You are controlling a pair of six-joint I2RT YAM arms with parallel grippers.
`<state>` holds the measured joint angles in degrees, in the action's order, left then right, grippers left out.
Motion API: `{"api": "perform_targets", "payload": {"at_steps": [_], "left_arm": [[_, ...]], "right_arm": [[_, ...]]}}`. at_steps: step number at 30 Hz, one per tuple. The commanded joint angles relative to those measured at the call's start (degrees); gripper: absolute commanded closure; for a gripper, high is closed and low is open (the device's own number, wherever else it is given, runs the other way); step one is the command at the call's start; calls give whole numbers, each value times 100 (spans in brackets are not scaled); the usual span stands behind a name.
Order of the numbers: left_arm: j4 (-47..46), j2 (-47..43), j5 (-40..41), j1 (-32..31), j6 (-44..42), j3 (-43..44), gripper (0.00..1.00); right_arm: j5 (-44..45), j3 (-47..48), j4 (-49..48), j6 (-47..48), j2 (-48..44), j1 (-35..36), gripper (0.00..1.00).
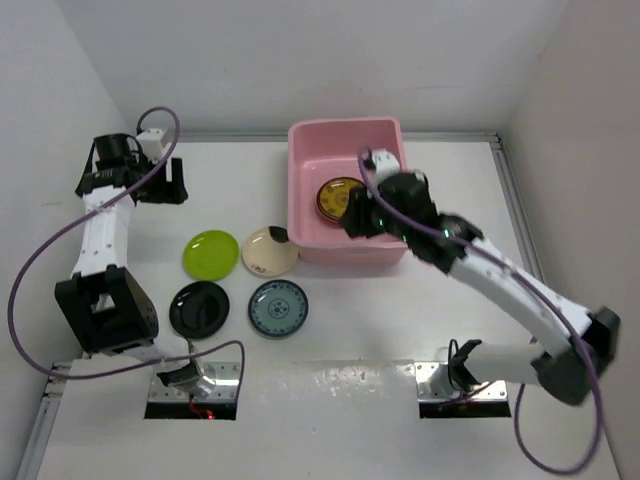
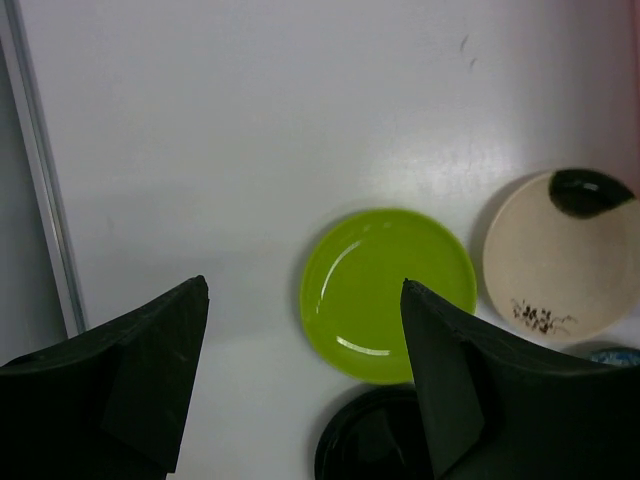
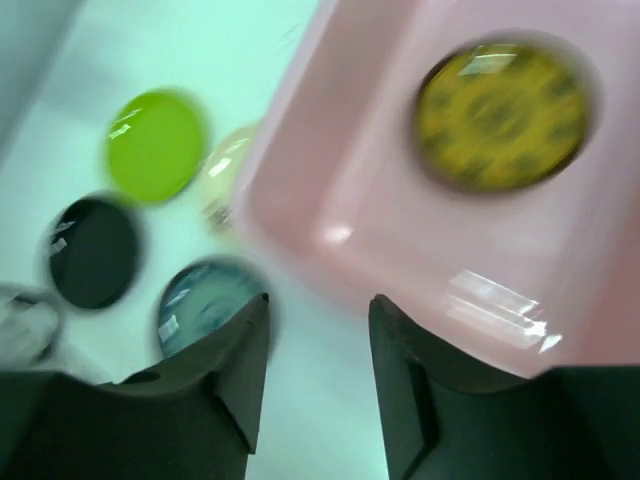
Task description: Place the plates into the plastic bin on the countertop
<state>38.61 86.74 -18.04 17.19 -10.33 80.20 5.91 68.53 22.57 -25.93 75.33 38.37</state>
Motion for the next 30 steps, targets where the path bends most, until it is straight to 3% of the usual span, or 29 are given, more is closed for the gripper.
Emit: {"api": "perform_targets", "payload": {"at_steps": [1, 5, 8, 11, 15, 23, 25, 29, 30], "left_arm": [[120, -491, 29, 337, -224, -575, 20], [182, -886, 29, 487, -434, -1111, 20], [234, -1053, 29, 549, -488, -1297, 20], [235, -1124, 90, 601, -601, -1429, 20], [287, -1186, 143, 654, -655, -1621, 20], [340, -1186, 91, 707, -769, -1675, 20], [340, -1186, 90, 707, -769, -1675, 20], [340, -1186, 90, 707, -769, -1675, 20], [340, -1186, 90, 707, -769, -1675, 20]], "right_arm": [[-249, -1636, -832, -1194, -387, 798, 56], [-108, -2720, -1567, -1974, -300, 1699, 44], [32, -2959, -2410, -2057, 112, 2339, 41], [340, -2732, -2581, -1994, 989, 2604, 41], [349, -2652, -3283, -2170, 1537, 2685, 41], [639, -2556, -3487, -2434, 2196, 2693, 41], [736, -2363, -3373, -2478, 2442, 2693, 46], [833, -1889, -2723, -2478, 2820, 2685, 65], [833, -1844, -2609, -2426, 2829, 2702, 80]]}}
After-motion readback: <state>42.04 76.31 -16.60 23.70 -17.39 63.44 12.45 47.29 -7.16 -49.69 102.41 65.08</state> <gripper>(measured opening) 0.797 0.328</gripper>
